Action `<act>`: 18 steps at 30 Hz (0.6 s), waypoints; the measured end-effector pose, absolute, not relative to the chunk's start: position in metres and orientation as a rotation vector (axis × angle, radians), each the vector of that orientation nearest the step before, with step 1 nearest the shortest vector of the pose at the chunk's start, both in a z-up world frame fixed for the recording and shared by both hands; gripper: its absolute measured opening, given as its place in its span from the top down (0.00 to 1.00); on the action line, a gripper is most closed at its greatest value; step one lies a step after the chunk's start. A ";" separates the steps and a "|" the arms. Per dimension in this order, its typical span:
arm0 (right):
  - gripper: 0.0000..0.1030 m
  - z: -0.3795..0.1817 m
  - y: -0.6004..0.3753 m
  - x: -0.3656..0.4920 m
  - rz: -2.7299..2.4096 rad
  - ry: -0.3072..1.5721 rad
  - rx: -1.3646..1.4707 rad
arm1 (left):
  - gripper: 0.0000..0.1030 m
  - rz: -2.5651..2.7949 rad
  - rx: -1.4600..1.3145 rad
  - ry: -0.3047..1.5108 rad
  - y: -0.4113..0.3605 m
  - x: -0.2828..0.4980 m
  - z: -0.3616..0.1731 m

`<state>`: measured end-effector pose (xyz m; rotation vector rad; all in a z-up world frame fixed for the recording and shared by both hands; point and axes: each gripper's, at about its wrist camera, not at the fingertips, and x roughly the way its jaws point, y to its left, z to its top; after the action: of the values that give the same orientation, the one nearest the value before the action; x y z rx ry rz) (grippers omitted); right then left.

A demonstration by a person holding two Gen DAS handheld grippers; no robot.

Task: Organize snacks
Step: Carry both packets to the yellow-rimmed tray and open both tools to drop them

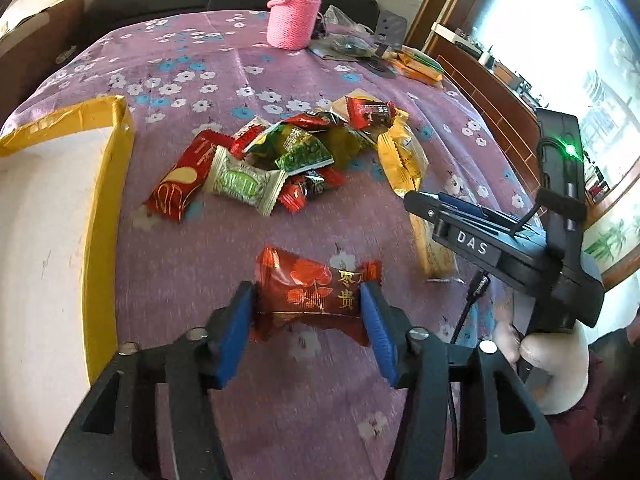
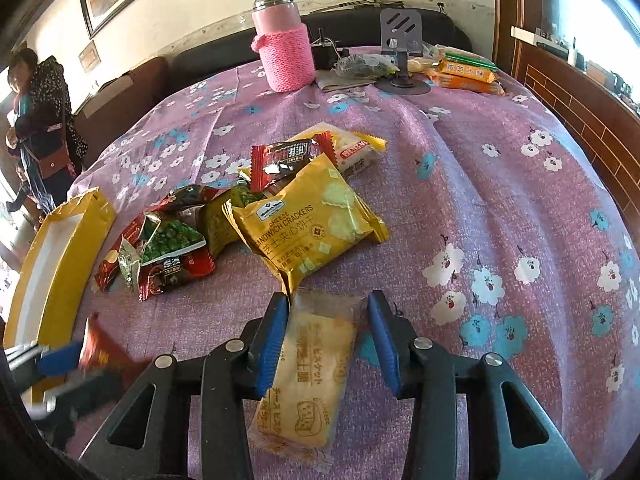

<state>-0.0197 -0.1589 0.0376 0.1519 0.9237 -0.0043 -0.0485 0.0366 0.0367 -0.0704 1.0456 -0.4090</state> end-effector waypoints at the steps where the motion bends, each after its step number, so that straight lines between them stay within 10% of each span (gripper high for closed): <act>1: 0.58 0.037 -0.159 -0.020 -0.004 0.923 0.152 | 0.48 -0.402 -0.090 1.042 0.037 -0.049 0.038; 18: 0.55 0.037 -0.159 -0.020 0.006 0.915 0.164 | 0.39 -0.574 0.290 1.035 -0.002 -0.044 0.024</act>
<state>-0.0202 -0.1592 0.0374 0.1640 0.9153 0.0058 -0.0440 -0.0021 0.0241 0.2902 1.0349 -0.5739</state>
